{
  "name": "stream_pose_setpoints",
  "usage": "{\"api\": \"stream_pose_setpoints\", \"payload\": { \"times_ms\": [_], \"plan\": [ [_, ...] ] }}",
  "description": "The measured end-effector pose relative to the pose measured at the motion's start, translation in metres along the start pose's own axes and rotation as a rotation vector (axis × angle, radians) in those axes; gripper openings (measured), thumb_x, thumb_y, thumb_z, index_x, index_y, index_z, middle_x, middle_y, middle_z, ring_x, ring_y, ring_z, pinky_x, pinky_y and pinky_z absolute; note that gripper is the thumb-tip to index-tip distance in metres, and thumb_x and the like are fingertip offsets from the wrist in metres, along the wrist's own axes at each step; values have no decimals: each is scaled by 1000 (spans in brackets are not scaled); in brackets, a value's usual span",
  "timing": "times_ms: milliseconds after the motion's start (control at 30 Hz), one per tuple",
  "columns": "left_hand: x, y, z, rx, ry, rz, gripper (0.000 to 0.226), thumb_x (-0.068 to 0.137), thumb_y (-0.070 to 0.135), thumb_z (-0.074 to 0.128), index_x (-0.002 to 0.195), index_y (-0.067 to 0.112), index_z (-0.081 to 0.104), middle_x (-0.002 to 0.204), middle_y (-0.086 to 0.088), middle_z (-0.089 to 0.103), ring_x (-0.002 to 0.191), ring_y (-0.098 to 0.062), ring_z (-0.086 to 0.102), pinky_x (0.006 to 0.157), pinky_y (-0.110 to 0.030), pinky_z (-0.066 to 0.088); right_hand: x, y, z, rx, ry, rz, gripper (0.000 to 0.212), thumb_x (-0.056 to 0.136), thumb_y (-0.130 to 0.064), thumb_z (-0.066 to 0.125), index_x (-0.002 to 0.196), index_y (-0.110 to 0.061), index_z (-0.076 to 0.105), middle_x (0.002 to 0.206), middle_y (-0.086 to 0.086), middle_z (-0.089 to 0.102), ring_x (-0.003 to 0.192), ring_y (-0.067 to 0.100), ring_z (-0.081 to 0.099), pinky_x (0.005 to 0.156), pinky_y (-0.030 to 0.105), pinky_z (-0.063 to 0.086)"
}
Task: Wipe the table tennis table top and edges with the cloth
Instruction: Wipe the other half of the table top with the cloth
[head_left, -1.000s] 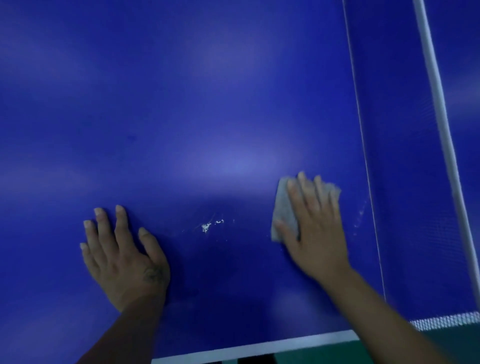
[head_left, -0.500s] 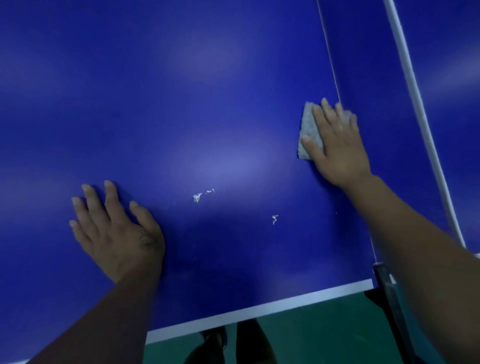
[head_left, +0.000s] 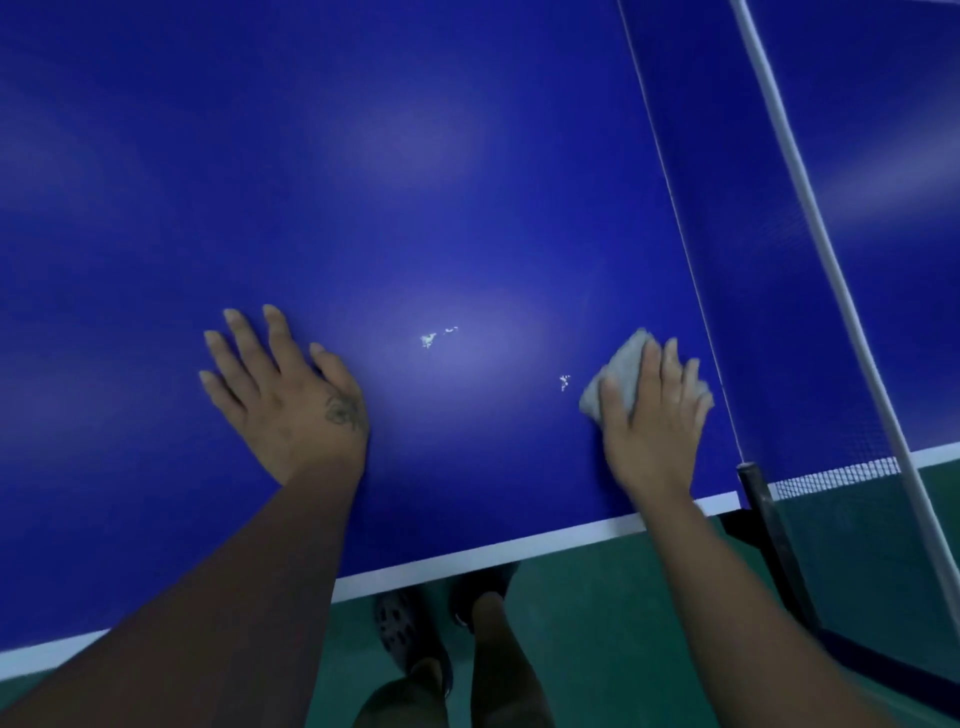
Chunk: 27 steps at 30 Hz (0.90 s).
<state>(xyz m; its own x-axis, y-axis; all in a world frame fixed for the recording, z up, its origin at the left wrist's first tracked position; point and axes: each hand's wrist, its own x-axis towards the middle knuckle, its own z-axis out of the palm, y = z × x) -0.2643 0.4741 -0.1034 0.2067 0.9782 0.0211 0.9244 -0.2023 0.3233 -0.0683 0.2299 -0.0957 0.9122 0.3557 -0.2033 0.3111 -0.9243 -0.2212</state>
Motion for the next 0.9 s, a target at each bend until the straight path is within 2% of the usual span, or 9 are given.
{"api": "stream_pose_setpoints", "payload": {
  "times_ms": [100, 233, 333, 433, 500, 633, 733, 800, 900],
  "plan": [
    [-7, -16, -2, 46, -74, 115, 65, 114, 45, 26, 173, 19, 17, 181, -10, 6, 168, -33, 0, 135, -56, 1, 60, -26, -10, 36, 6, 55, 72, 112, -60, 24, 172, -23, 9, 180, 1, 2, 166, 27, -6, 132, 57, -6],
    [-32, -59, -8, 104, -114, 290, 68, 111, 52, 21, 174, 25, 16, 182, -3, 5, 168, -28, -1, 135, -54, 2, 93, -56, -10, -5, -10, -16, 76, 109, -65, 21, 172, -24, 7, 180, 0, 1, 166, 25, -7, 132, 55, -7],
    [-37, -62, -11, 81, -87, 252, 67, 110, 51, 26, 173, 27, 20, 182, -3, 9, 168, -28, 1, 135, -55, 5, 71, -56, -5, -41, -32, -185, 74, 110, -63, 23, 172, -24, 8, 180, -1, 3, 166, 25, -4, 133, 54, -5],
    [-35, -59, -9, 56, -68, 254, 66, 110, 48, 30, 171, 25, 26, 181, -6, 15, 168, -31, 6, 135, -56, 6, 7, -36, 5, -119, -49, -440, 71, 113, -58, 30, 172, -24, 10, 180, -3, 5, 167, 25, -1, 134, 54, 0],
    [-36, -61, -9, 64, -63, 256, 66, 110, 48, 29, 171, 25, 27, 181, -6, 15, 168, -31, 6, 135, -57, 7, -32, -16, 11, -117, -118, -523, 74, 111, -61, 33, 172, -28, 7, 180, -10, 1, 167, 21, -3, 134, 53, -1],
    [-36, -59, -8, 91, -79, 251, 67, 110, 50, 26, 172, 25, 23, 181, -6, 12, 168, -31, 5, 134, -57, 7, -5, 2, -4, -40, -199, -419, 79, 105, -73, 37, 170, -41, 5, 179, -17, -3, 165, 15, -10, 132, 48, -8],
    [-37, -59, -10, 83, -66, 260, 65, 111, 48, 28, 171, 24, 26, 181, -7, 14, 168, -32, 5, 134, -57, 7, 58, -18, -13, -6, -57, -175, 77, 107, -66, 36, 171, -27, 15, 180, -1, 7, 166, 27, -1, 132, 57, -4],
    [-37, -58, -10, 82, -56, 262, 65, 111, 48, 29, 171, 24, 27, 181, -7, 14, 168, -32, 6, 134, -57, 8, 94, -48, -14, -10, 1, -80, 76, 109, -63, 33, 171, -22, 16, 180, 3, 7, 166, 29, -1, 132, 61, -2],
    [-36, -58, -10, 98, -62, 258, 65, 111, 47, 30, 171, 24, 26, 181, -7, 14, 168, -31, 6, 135, -57, 8, 119, -110, -3, -46, -17, -162, 75, 109, -62, 32, 171, -22, 17, 180, 3, 7, 166, 31, 1, 131, 61, -1]
  ]
}}
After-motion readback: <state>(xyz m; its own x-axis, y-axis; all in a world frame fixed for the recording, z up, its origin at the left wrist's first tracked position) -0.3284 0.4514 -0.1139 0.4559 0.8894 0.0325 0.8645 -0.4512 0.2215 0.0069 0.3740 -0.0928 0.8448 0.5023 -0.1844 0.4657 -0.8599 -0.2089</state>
